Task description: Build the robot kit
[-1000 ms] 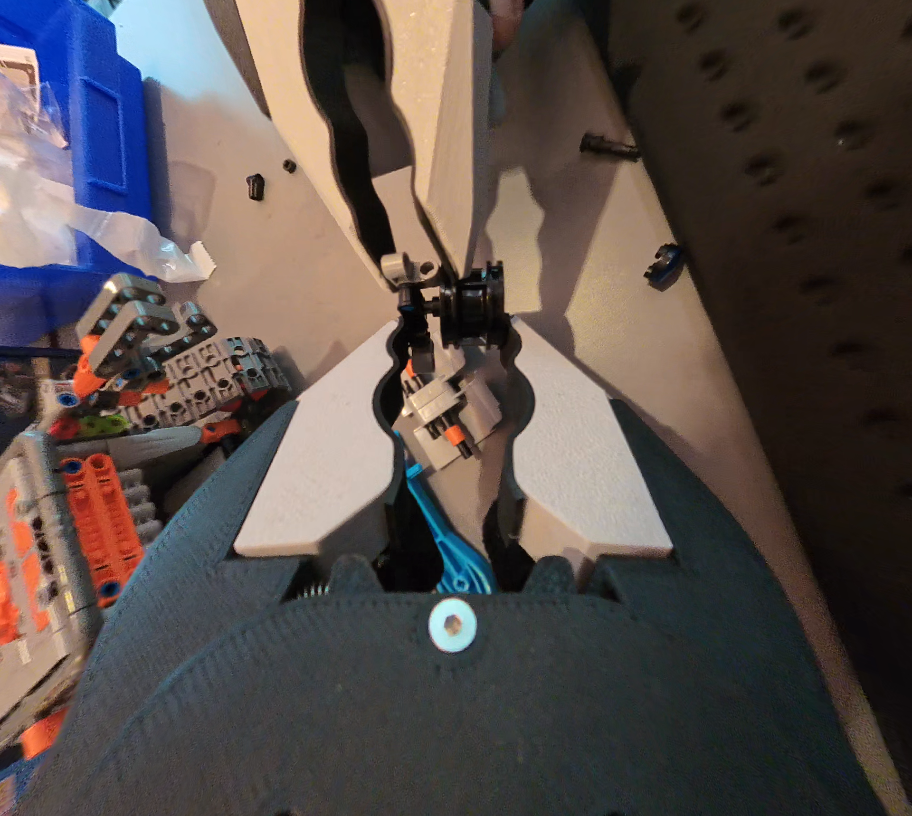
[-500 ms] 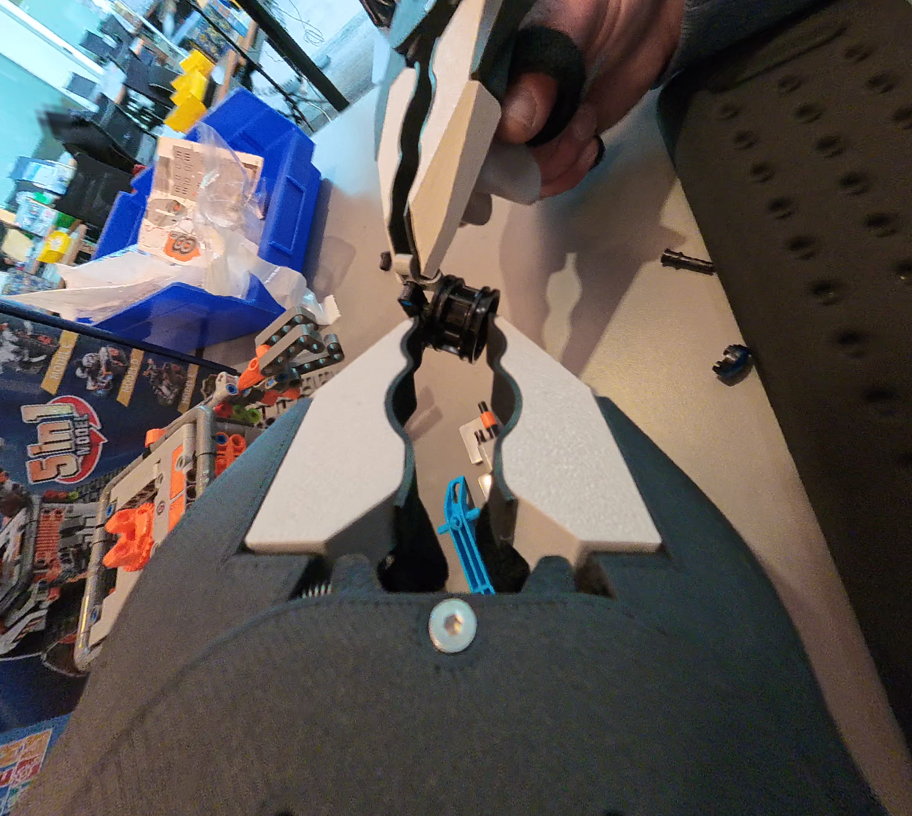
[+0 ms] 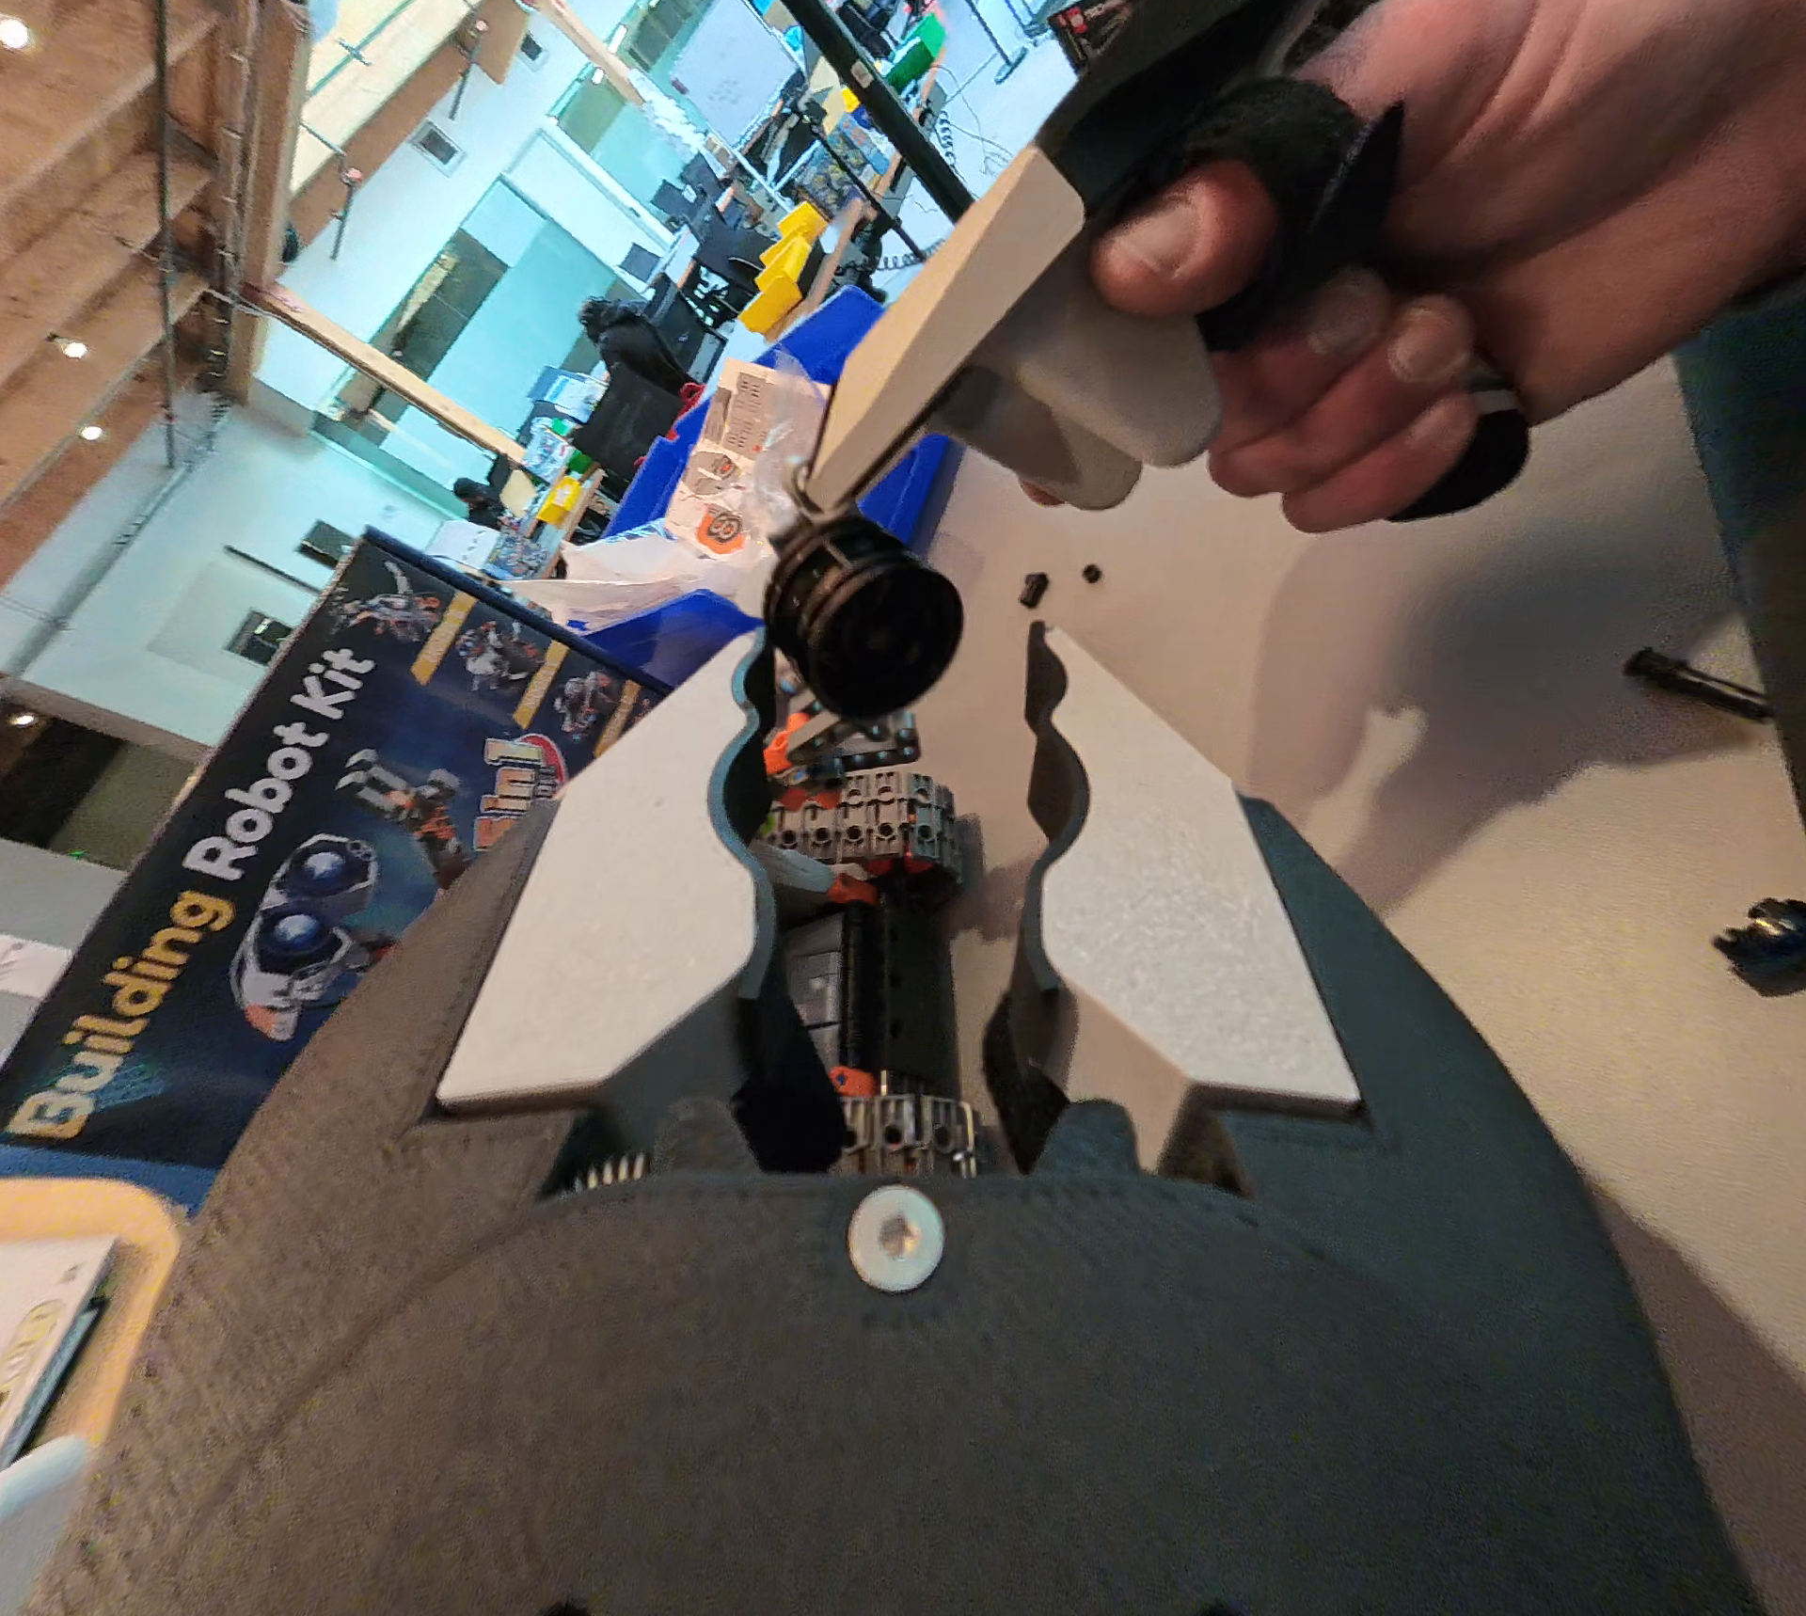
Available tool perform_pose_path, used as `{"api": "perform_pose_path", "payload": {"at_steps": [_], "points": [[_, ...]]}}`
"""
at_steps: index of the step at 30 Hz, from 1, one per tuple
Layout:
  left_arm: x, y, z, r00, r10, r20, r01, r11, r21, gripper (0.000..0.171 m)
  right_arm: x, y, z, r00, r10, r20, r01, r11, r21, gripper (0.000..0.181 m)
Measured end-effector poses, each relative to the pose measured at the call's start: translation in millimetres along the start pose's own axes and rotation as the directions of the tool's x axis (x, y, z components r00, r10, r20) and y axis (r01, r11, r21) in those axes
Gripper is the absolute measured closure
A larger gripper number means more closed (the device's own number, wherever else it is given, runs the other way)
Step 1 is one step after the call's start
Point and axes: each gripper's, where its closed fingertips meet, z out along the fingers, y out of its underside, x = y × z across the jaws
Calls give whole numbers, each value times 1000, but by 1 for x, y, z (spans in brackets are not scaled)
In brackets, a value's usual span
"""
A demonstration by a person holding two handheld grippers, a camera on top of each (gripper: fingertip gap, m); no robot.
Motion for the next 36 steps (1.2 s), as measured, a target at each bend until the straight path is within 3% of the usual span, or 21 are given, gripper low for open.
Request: {"api": "perform_pose_path", "payload": {"at_steps": [2, 11, 20, 25, 31, 34, 36], "points": [[-7, -1, -3, 999, 14, 34, -14, 1000, 0, 134, -6, 3, 7, 1000, -24, -9, 24, 1000, -5, 175], [-6, -14, -14, 997, 74, -13, -73, 996, 40, 136, -20, 0, 4, 994, -66, 86, 66, 998, 1, 175], [2, -24, -19, 993, 22, -114, -14, 997, 75, 136, -28, 2, -4, 975, -84, 206, 90, 996, -22, 175], [5, -29, -22, 958, -129, -257, 166, 978, 127, 135, -32, 2, -5, 965, -161, 207, 178, 982, -70, 177], [0, -23, -22, 914, -238, -329, 299, 943, 149, 135, -25, 1, 2, 968, -221, 119, 235, 965, -114, 177], [-6, -22, -23, 846, -351, -401, 438, 887, 148, 135, -22, -6, 4, 975, -209, 73, 215, 973, -82, 174], [-11, -24, -26, 729, -458, -509, 593, 794, 135, 135, -17, -14, -1, 985, -156, 70, 159, 986, -43, 160]]}}
